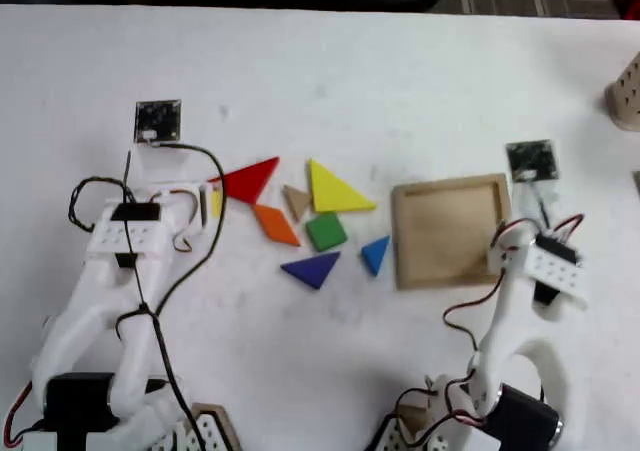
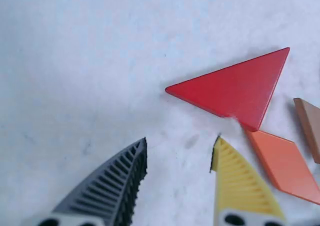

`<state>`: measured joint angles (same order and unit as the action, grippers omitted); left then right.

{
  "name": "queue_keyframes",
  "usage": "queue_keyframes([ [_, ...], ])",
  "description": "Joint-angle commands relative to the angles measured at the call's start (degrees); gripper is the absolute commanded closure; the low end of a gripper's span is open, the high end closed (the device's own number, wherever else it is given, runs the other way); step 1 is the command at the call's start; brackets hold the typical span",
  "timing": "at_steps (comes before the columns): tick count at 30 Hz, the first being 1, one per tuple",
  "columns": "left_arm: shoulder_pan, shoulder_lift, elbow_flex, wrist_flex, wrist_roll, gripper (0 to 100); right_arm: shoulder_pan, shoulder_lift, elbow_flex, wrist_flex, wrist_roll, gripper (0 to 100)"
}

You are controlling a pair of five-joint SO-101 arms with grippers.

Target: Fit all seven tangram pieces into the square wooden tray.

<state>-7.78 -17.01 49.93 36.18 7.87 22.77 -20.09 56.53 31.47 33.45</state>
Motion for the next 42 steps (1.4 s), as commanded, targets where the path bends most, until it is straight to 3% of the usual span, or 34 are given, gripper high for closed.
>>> queue_keyframes([
  [1,-2.0,-0.2,-2.8,-1.8,0.5,77,-4.1,-3.4,7.2,-11.6,0.9,98.1],
  [3,-2.2,-0.2,-2.7,-1.8,0.5,77,-6.4,-3.4,9.6,-13.2,0.7,98.1],
  [14,-2.2,-0.6,-0.2,-5.9,0.4,77,-19.8,-3.4,10.3,-11.1,-16.2,98.1],
  [22,-2.2,-0.6,-0.3,-5.9,0.3,77,-29.2,-3.4,10.2,-8.2,-33.6,97.8],
  [35,-2.2,-0.6,-0.4,-5.9,0.3,77,-43.3,-3.4,7.7,-7.1,-43.4,97.7],
  [39,-3.4,-0.6,-0.4,-5.9,0.5,77,-43.3,-2.9,6.3,-6.7,-44.5,97.4],
  [42,-3.5,-0.7,-0.5,-5.9,0.5,77,-42.3,-3.4,6.5,-6.0,-44.5,91.3],
])
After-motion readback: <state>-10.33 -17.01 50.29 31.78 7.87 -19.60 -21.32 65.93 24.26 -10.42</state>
